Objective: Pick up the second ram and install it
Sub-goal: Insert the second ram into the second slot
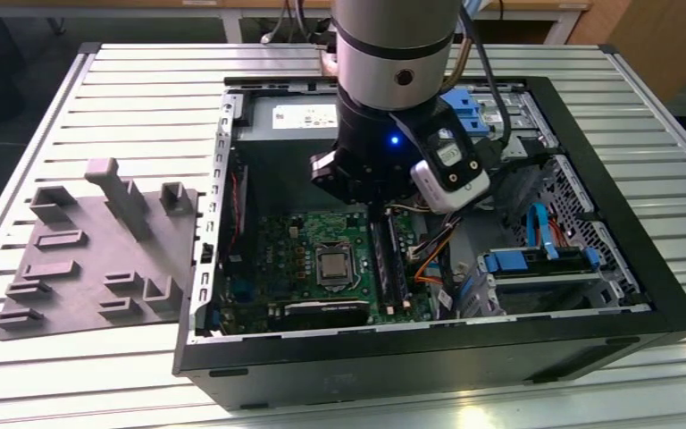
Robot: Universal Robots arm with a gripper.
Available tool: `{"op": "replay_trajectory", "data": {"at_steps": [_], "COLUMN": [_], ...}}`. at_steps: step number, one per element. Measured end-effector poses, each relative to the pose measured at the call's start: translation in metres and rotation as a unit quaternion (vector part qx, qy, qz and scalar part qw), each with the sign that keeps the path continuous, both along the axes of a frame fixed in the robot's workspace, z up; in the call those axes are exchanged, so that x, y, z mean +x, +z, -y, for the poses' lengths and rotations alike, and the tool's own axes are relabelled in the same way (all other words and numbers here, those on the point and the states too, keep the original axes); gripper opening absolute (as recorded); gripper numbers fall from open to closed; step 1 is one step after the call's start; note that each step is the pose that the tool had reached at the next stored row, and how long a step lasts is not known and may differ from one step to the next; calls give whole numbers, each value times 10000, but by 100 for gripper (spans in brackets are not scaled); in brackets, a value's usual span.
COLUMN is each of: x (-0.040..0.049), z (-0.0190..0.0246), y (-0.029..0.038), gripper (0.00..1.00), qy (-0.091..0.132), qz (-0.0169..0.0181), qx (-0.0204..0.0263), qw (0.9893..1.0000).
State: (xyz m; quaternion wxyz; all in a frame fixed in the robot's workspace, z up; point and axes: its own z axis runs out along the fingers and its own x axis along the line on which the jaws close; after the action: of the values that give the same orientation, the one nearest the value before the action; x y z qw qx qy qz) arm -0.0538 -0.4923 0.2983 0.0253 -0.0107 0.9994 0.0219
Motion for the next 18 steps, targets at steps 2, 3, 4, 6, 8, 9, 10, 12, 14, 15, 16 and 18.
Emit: {"op": "replay_trajectory", "data": {"at_steps": [2,3,4,6,8,9,10,12,14,15,16,18], "x": [1,2,3,6,10,11,13,16,18,19,19,21], "z": [0,0,0,0,0,0,0,0,0,0,0,0], "y": [-10,-16,-21,-35,-52,-62,-73,-93,-108,-114,-120,-130], "gripper": [12,12,12,12,12,12,12,12,12,12,12,12], "qy": [0,0,0,0,0,0,0,0,0,0,0,0], "qz": [0,0,0,0,0,0,0,0,0,0,0,0], "qx": [0,1,0,0,0,0,0,0,0,0,0,0], "qw": [10000,10000,10000,10000,10000,10000,10000,10000,10000,10000,10000,10000]}}
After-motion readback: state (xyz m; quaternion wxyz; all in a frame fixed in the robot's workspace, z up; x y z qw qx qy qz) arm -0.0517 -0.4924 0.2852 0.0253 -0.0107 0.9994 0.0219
